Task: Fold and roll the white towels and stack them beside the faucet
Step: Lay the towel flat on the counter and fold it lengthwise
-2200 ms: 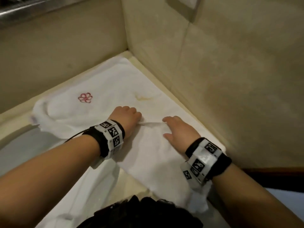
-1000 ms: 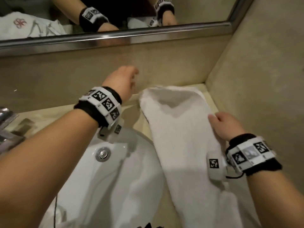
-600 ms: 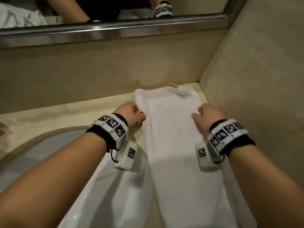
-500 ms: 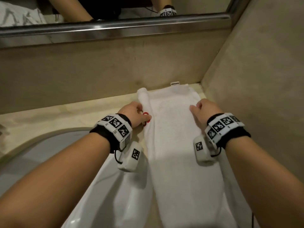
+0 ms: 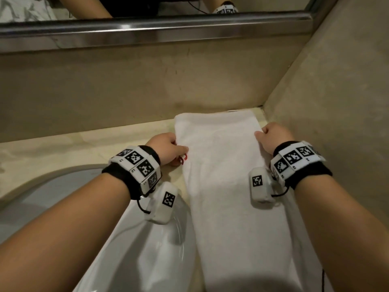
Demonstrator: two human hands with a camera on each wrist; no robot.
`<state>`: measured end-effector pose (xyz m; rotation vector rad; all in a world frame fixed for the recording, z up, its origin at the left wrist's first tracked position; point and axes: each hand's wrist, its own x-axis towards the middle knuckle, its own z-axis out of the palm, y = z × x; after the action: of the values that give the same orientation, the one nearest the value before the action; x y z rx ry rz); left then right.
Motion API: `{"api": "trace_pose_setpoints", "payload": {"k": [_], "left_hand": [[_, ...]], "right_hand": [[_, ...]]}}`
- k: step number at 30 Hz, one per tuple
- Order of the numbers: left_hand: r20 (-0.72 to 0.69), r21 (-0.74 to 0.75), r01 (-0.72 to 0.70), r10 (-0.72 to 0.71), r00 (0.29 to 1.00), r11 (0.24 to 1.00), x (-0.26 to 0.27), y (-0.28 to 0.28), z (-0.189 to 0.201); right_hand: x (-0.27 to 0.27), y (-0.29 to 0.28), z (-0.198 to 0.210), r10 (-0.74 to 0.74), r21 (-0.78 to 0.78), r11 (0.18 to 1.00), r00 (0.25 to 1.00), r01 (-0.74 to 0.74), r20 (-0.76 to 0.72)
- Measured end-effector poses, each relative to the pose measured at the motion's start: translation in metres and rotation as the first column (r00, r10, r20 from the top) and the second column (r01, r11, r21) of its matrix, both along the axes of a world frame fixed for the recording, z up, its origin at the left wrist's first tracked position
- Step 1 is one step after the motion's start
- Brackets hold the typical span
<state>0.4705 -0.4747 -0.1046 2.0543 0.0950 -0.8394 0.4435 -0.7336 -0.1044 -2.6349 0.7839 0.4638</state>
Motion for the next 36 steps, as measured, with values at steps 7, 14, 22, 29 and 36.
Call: {"api": "trace_pose_setpoints", "payload": {"k": [7,14,22,29,36], "left_hand": [[-0.037,-0.010,-0.043,0.043,0.998,0.999,0.000,-0.003,0.000],[0.172,0.187,-0.067,0.035,0.984,0.980,0.028,-0.009,0.008],[0.135,0.025,-0.113,0.108,0.985,0.993,0.024,-0.004,0.007],[0.232,0.282,0.092,-0.161,0.959,0.955,0.010,-0.001,-0.003],[0.238,0.337,0.096,-0.183,0.954,0.936,0.005,-0.003,-0.002]], "right_hand": [[0.002,-0.007,-0.007,0.000,-0.088,0.996,0.998,-0.005,-0.064],[0.013,-0.005,-0.008,0.056,-0.081,0.995,0.996,-0.062,-0.073],[0.011,-0.005,-0.006,0.030,0.004,1.000,0.999,-0.030,-0.011],[-0.023,-0.010,-0.003,0.050,-0.019,0.999,0.998,-0.051,-0.048],[-0.049,-0.008,0.001,-0.013,0.055,0.998,0.999,0.010,0.051]]}}
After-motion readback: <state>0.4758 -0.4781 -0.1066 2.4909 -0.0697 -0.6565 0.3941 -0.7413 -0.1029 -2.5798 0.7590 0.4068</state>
